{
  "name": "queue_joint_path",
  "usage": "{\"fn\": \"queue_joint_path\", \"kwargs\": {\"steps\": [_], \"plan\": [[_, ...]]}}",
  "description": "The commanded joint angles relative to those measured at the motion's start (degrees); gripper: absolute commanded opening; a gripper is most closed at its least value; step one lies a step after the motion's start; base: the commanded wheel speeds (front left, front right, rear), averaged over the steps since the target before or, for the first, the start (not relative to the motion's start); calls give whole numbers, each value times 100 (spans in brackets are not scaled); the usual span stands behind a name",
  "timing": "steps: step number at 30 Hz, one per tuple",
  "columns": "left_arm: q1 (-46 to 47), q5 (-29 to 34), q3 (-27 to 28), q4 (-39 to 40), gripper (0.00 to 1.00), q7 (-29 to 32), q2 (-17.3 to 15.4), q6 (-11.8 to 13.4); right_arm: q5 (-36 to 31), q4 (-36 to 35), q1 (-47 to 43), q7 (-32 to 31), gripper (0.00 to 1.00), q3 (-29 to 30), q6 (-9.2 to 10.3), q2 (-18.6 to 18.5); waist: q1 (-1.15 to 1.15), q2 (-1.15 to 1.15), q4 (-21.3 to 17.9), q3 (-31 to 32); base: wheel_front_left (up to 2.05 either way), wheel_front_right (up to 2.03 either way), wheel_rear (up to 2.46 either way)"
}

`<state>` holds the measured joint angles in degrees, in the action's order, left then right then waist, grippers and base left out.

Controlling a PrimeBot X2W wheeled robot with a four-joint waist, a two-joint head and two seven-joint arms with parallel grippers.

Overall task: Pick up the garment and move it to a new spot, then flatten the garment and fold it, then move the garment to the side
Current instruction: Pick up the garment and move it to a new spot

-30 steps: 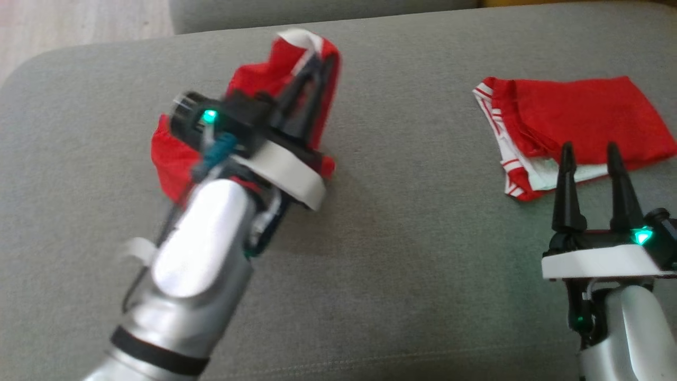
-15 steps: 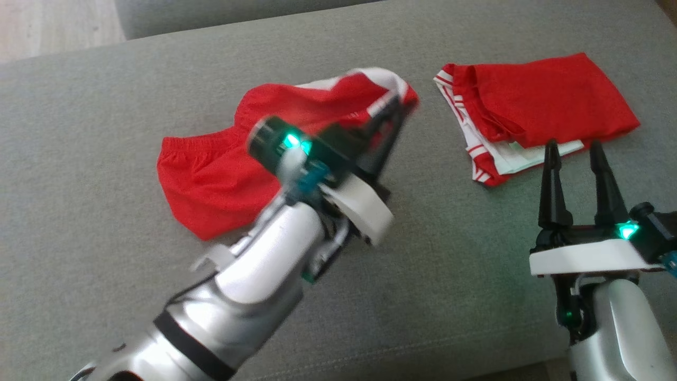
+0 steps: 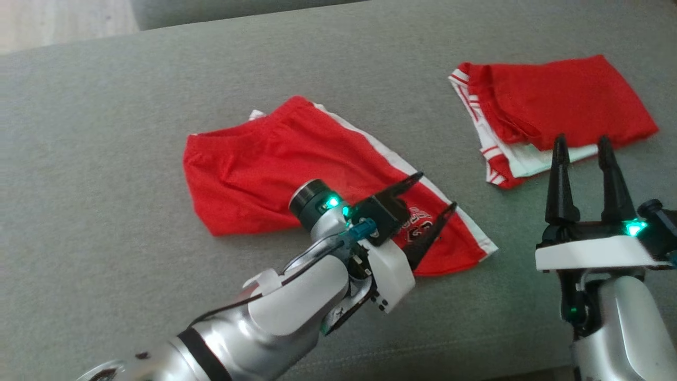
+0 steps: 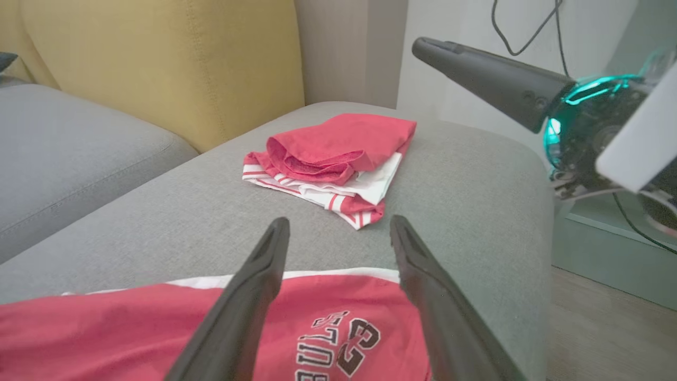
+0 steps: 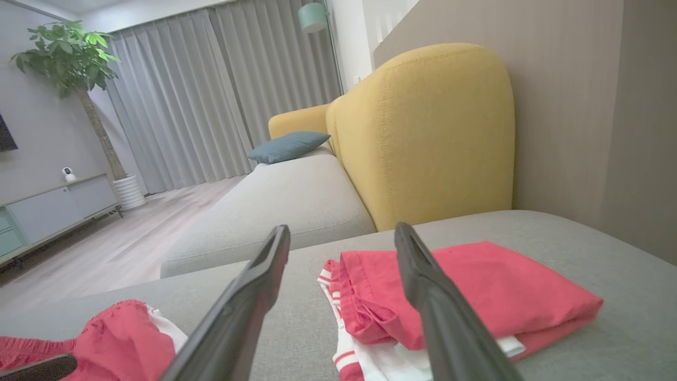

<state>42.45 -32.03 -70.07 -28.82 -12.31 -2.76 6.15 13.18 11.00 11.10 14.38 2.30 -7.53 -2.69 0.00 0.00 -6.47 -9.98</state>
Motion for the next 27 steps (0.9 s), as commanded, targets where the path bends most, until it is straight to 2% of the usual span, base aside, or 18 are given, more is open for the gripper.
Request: {"fn": "queue_joint_path", "kwargs": {"steps": [1, 5, 8, 13, 14, 18, 21, 23, 27], "plan": [[294, -50, 133, 116, 100, -72, -12, 67, 20, -180, 142, 61, 100, -130, 4, -19, 0, 0, 121, 51, 0, 0, 0], [343, -199, 293, -1, 100, -190, -12, 251, -7, -155, 107, 62, 100, -118, 4, -19, 0, 0, 352, 162, 0, 0, 0], [300, -267, 690, -76, 100, -251, -95, 400, -24, -130, 55, 62, 100, -107, 4, -19, 0, 0, 534, 274, 0, 0, 0], [-205, -145, 1922, 650, 100, -266, -686, 658, -42, -76, -67, 62, 100, -115, 4, -19, 0, 0, 816, 436, 0, 0, 0], [-578, -23, 2415, 1021, 100, -267, -953, 728, -45, -53, -115, 62, 100, -139, 4, -19, 0, 0, 915, 500, 0, 0, 0], [-1446, 226, 3292, 1711, 100, -267, -1326, 744, -36, 14, -209, 62, 100, -168, 4, -19, 0, 0, 1083, 606, 0, 0, 0], [-2118, 390, 3883, 2110, 100, -268, -1390, 714, -34, 77, -275, 61, 100, -235, 4, -19, 0, 0, 1175, 653, 0, 0, 0], [-2343, 453, 4064, 2216, 100, -268, -1372, 699, -45, 99, -292, 59, 100, -269, 4, -19, 0, 0, 1192, 661, 0, 0, 0], [-3059, 731, 4685, 2473, 100, -268, -1140, 591, -68, 147, -324, 49, 100, -315, 4, -19, 0, 0, 1254, 651, 0, 0, 0]]}}
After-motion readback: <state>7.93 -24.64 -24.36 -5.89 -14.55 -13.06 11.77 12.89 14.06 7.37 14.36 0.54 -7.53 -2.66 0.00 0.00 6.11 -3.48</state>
